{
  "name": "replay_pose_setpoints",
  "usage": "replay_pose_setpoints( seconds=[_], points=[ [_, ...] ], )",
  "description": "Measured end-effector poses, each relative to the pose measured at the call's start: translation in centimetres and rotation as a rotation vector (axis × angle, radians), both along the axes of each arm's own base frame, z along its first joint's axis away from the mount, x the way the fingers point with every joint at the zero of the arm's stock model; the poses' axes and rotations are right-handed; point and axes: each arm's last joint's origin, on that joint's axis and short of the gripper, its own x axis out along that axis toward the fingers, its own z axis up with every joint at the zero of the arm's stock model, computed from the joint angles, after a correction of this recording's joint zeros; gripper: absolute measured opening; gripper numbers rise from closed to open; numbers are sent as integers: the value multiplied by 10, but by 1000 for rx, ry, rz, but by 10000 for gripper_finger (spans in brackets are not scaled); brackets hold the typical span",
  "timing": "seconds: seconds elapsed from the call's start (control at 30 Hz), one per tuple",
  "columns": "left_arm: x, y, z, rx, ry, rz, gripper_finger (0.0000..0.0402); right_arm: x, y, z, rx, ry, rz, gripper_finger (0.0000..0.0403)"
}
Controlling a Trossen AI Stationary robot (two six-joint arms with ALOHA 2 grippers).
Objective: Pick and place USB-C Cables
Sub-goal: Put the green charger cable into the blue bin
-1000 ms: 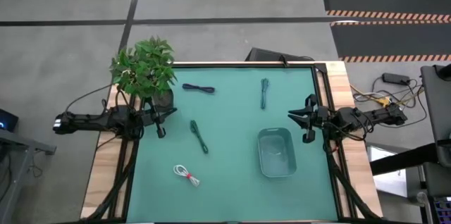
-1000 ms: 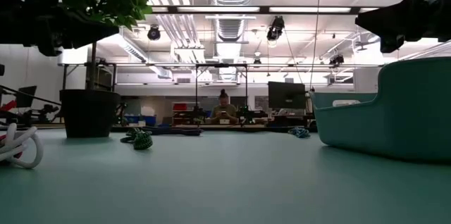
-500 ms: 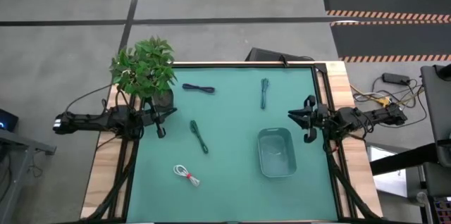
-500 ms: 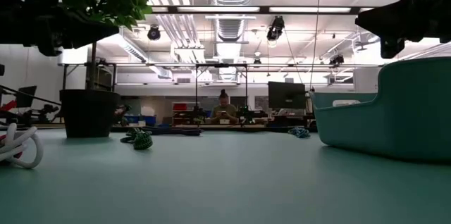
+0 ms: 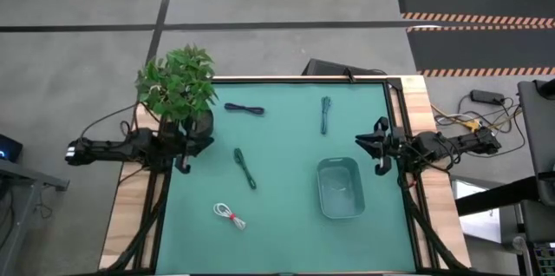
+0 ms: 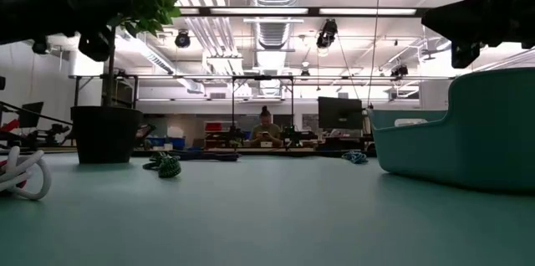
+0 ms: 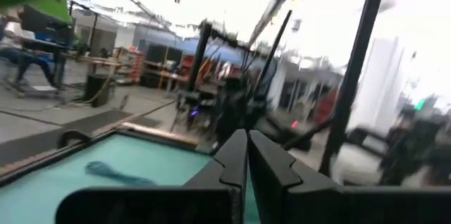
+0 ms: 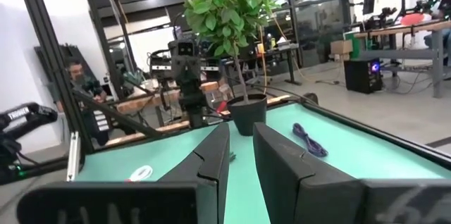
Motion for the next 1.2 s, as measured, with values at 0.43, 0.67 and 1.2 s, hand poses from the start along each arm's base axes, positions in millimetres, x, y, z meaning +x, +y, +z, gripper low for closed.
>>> replay_pose_setpoints(
  seconds=[0.43,0.67,1.2],
  points=[
    [3,-6,1,-312,13,-170,0,-2,1,10,75,-115,54,57],
    [10,-18,5,-380,8,-275,0,-2,1,10,84,-115,74,57],
    [21,-54,53,-598,-74,-223,0,-2,1,9,82,-108,74,57]
  ],
)
